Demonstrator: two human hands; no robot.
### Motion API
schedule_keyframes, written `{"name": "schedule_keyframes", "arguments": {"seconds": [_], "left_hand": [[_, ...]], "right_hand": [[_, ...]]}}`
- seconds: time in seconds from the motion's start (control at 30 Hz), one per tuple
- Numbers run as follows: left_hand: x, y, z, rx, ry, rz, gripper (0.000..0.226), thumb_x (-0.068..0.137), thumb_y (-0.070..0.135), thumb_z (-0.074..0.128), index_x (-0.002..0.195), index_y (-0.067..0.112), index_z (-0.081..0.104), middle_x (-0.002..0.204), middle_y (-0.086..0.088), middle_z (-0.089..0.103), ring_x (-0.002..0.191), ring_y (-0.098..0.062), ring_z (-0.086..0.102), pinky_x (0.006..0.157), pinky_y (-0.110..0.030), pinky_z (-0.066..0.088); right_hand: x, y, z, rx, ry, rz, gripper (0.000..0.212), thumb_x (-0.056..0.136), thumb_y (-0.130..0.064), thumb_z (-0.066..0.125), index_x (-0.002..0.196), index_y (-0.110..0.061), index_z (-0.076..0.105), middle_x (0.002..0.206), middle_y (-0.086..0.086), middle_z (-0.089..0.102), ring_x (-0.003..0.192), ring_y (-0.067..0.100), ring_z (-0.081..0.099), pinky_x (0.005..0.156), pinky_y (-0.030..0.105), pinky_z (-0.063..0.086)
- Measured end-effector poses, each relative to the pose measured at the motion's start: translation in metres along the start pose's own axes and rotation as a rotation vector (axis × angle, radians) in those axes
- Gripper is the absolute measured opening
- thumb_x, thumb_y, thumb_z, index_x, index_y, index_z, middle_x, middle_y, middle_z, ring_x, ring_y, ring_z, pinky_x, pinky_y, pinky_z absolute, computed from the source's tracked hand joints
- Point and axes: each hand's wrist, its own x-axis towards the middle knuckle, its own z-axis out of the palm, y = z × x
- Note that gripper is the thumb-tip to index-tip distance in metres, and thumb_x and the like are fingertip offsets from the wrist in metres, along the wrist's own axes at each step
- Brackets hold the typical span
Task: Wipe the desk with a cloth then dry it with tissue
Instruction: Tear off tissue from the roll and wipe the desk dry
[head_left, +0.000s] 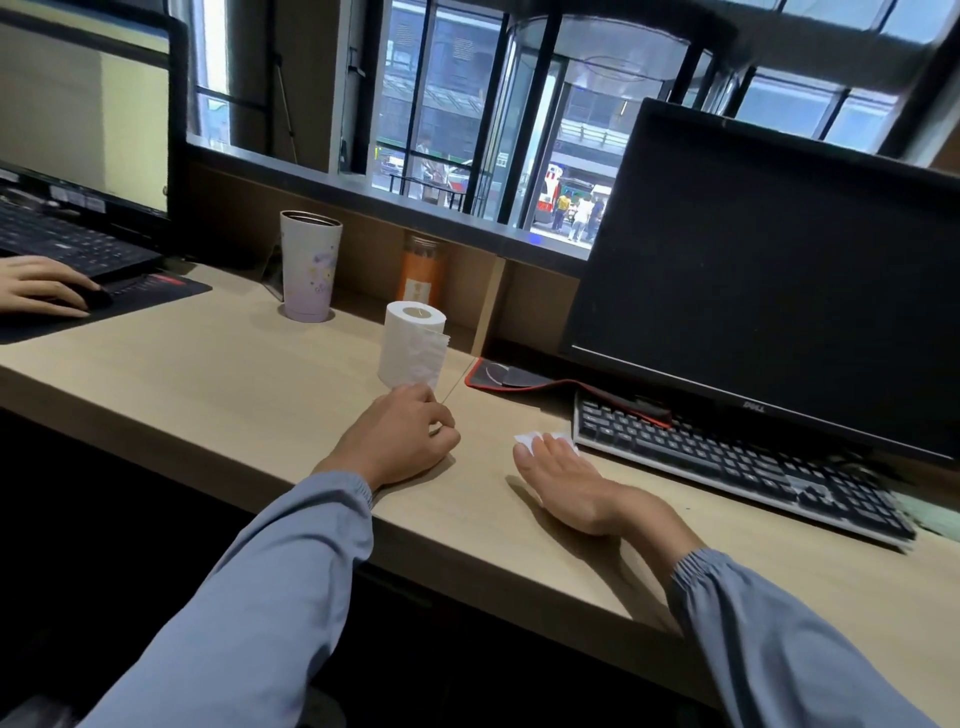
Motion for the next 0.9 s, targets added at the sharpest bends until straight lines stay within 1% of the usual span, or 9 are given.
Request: {"name": "schedule_keyframes", "arguments": {"seconds": [0.1, 0.17, 0.23, 0.33, 0.43, 0.5, 0.6, 0.73, 0.9], "left_hand": [[-0.001, 0.001, -0.001, 0.000, 0.003, -0.002, 0.029, 0.098, 0.040, 0.057, 0.116, 0.028, 0.077, 0.118, 0.009, 0.061, 0.108, -0.012, 0.055, 0.099, -0.034, 0.050], [-0.002, 0.001, -0.001, 0.004, -0.003, -0.003, 0.030, 0.099, 0.041, 0.057, 0.117, 0.028, 0.077, 0.120, 0.008, 0.061, 0.110, -0.013, 0.055, 0.100, -0.034, 0.050], [-0.002, 0.002, -0.001, 0.004, -0.009, -0.006, 0.030, 0.099, 0.042, 0.057, 0.117, 0.029, 0.077, 0.120, 0.009, 0.061, 0.110, -0.013, 0.054, 0.099, -0.033, 0.049], [-0.001, 0.002, -0.001, 0.012, -0.014, -0.008, 0.030, 0.099, 0.042, 0.056, 0.117, 0.029, 0.077, 0.120, 0.008, 0.061, 0.109, -0.012, 0.054, 0.096, -0.031, 0.048], [-0.002, 0.003, -0.002, 0.018, -0.006, -0.009, 0.031, 0.099, 0.043, 0.056, 0.117, 0.029, 0.076, 0.120, 0.008, 0.060, 0.109, -0.013, 0.054, 0.098, -0.032, 0.049], [-0.003, 0.004, -0.003, 0.025, -0.018, -0.011, 0.031, 0.099, 0.044, 0.056, 0.118, 0.029, 0.076, 0.120, 0.008, 0.060, 0.109, -0.014, 0.054, 0.099, -0.033, 0.050], [-0.003, 0.004, -0.004, 0.009, -0.020, -0.018, 0.030, 0.099, 0.042, 0.055, 0.116, 0.030, 0.077, 0.118, 0.008, 0.060, 0.106, -0.012, 0.054, 0.096, -0.033, 0.049], [-0.002, 0.003, -0.003, -0.011, -0.018, -0.021, 0.030, 0.097, 0.043, 0.055, 0.113, 0.031, 0.078, 0.114, 0.010, 0.059, 0.103, -0.012, 0.055, 0.093, -0.033, 0.050], [0.000, 0.001, -0.001, -0.014, -0.011, -0.018, 0.029, 0.098, 0.042, 0.055, 0.113, 0.030, 0.077, 0.114, 0.009, 0.059, 0.105, -0.013, 0.054, 0.095, -0.033, 0.048]], "right_hand": [[0.006, -0.008, -0.006, 0.013, 0.004, 0.056, 0.119, 0.070, -0.088, -0.017, 0.163, -0.017, 0.007, 0.172, 0.007, 0.005, 0.158, 0.028, 0.000, 0.127, 0.052, 0.009], [0.005, -0.013, -0.003, 0.035, 0.040, 0.093, 0.124, 0.068, -0.091, -0.017, 0.164, -0.016, 0.006, 0.173, 0.006, 0.000, 0.159, 0.025, -0.004, 0.127, 0.049, 0.006], [-0.007, -0.020, 0.001, 0.049, 0.053, 0.095, 0.120, 0.073, -0.090, -0.014, 0.165, -0.014, 0.004, 0.173, 0.006, -0.006, 0.159, 0.021, -0.010, 0.128, 0.047, 0.003], [-0.031, -0.031, 0.007, 0.060, -0.038, 0.049, 0.096, 0.091, -0.079, -0.005, 0.164, -0.015, -0.011, 0.170, -0.002, -0.020, 0.155, 0.016, -0.023, 0.127, 0.042, -0.006], [-0.033, -0.036, -0.002, 0.055, -0.079, 0.026, 0.082, 0.101, -0.068, 0.001, 0.164, -0.016, -0.012, 0.170, 0.002, -0.021, 0.155, 0.018, -0.024, 0.127, 0.044, -0.006], [-0.024, -0.041, -0.008, 0.040, -0.089, 0.028, 0.084, 0.100, -0.069, 0.001, 0.164, -0.016, -0.012, 0.171, 0.004, -0.020, 0.155, 0.019, -0.023, 0.127, 0.045, -0.006], [-0.022, -0.046, -0.007, 0.009, -0.066, 0.036, 0.091, 0.096, -0.077, 0.002, 0.163, -0.016, -0.013, 0.170, 0.002, -0.021, 0.155, 0.018, -0.024, 0.127, 0.043, -0.008], [-0.054, -0.054, 0.003, 0.023, -0.113, -0.064, 0.089, 0.096, -0.077, 0.002, 0.162, -0.020, -0.016, 0.167, -0.004, -0.028, 0.152, 0.012, -0.029, 0.125, 0.037, -0.011], [-0.056, -0.064, 0.001, 0.015, -0.147, -0.090, 0.088, 0.097, -0.077, 0.003, 0.161, -0.021, -0.018, 0.167, -0.005, -0.030, 0.150, 0.010, -0.031, 0.125, 0.037, -0.013]]}}
